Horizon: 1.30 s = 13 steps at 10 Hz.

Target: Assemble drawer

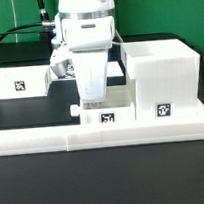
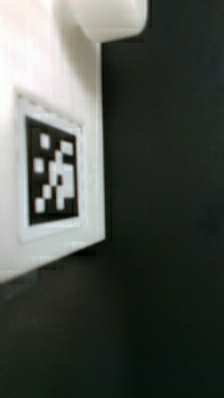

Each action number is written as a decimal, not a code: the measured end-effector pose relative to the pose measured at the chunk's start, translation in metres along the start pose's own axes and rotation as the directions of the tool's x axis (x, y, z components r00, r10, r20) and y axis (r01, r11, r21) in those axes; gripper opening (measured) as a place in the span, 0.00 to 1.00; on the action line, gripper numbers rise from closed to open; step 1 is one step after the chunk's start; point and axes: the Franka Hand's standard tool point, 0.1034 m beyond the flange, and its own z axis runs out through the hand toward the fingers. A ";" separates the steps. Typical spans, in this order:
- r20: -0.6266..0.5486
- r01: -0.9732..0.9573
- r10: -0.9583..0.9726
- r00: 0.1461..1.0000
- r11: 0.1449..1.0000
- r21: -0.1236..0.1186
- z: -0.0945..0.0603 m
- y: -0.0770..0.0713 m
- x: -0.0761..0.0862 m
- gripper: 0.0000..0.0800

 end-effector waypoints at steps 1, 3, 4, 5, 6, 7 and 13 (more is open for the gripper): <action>0.000 -0.001 0.001 1.000 1.000 0.000 0.000 0.000 0.000 0.06; -0.001 -0.006 0.006 1.000 1.000 0.000 0.001 0.000 0.002 0.06; -0.004 -0.010 0.010 1.000 1.000 0.000 0.001 0.000 0.007 0.06; -0.005 -0.008 0.008 1.000 1.000 0.000 0.002 0.000 0.010 0.06; -0.005 -0.005 0.005 1.000 1.000 0.001 0.002 0.000 0.011 0.06; -0.001 0.009 -0.009 1.000 1.000 0.000 0.002 -0.001 0.013 0.06; 0.017 0.020 -0.020 1.000 1.000 -0.017 0.002 0.001 0.016 0.06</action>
Offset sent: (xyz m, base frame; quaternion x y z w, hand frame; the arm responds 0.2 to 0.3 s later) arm 0.0106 0.0207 -0.0044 -0.0113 0.0042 -0.0042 0.9999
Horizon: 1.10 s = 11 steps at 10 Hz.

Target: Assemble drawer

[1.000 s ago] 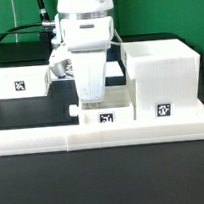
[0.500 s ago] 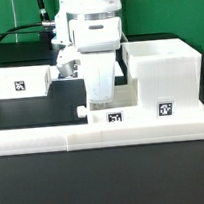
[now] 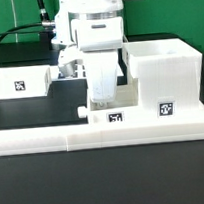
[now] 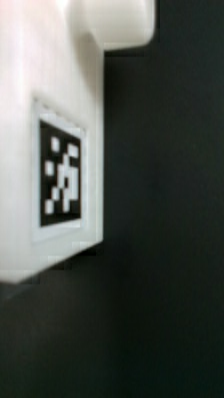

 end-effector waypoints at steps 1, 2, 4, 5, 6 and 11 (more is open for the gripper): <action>0.008 0.001 -0.001 1.000 1.000 -0.004 -0.001 0.001 0.004 0.06; 0.008 -0.023 0.023 1.000 1.000 -0.003 -0.001 0.002 0.006 0.06; 0.013 -0.025 0.025 1.000 1.000 0.013 0.000 0.003 0.006 0.06; 0.013 -0.027 0.027 1.000 1.000 0.012 0.000 0.003 0.005 0.06; 0.012 -0.029 0.029 1.000 1.000 0.009 0.000 0.003 0.004 0.06; 0.019 -0.035 0.034 0.999 0.999 0.030 -0.007 0.005 0.002 0.37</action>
Offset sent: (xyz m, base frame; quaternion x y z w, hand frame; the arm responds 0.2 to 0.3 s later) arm 0.0144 0.0138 -0.0052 0.0104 -0.0069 -0.0508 0.9986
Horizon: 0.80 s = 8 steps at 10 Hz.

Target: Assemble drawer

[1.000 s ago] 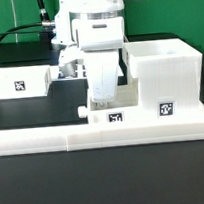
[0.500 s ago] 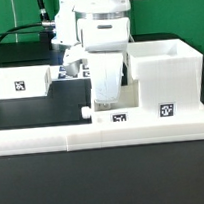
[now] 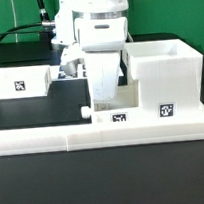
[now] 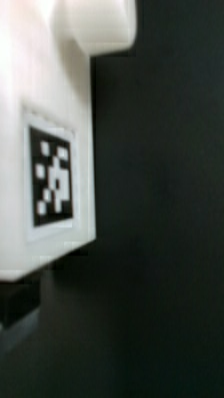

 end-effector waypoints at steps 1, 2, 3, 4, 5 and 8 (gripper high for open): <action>0.003 0.001 -0.001 1.000 1.000 0.006 -0.008 0.001 0.000 0.54; 0.007 -0.001 0.001 1.000 1.000 0.014 -0.017 0.003 0.000 0.54; 0.012 -0.003 0.003 1.000 1.000 0.022 -0.027 0.005 -0.001 0.75; 0.016 -0.005 0.005 1.000 1.000 0.025 -0.035 0.007 -0.003 0.79; 0.022 -0.011 0.010 1.000 0.999 0.035 -0.045 0.007 -0.007 0.79; 0.037 -0.041 0.040 0.999 0.999 0.034 -0.068 0.002 -0.029 0.81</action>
Offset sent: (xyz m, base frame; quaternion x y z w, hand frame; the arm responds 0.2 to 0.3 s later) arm 0.0048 -0.0026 0.0344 0.0345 -0.0062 0.0176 0.9992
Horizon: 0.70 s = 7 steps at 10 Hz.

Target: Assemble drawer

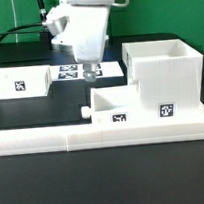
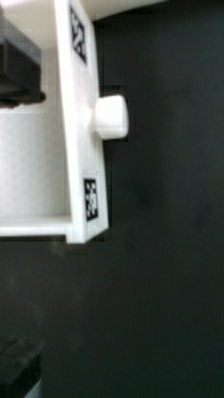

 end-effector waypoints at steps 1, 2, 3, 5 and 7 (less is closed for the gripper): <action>-0.005 0.005 -0.005 1.000 1.000 0.003 0.002 0.000 0.000 0.81; -0.005 0.007 -0.007 1.000 1.000 0.004 0.002 0.000 -0.003 0.81; -0.011 0.037 -0.037 0.999 0.999 0.003 0.006 0.000 -0.007 0.81; -0.094 0.118 -0.116 0.989 0.993 0.013 0.030 0.000 -0.041 0.81; -0.165 0.145 -0.138 0.977 0.989 0.029 0.045 0.008 -0.048 0.81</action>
Offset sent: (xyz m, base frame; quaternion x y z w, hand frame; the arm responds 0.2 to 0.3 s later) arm -0.0010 -0.0306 -0.0317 -0.0092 0.1556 -0.0931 0.9834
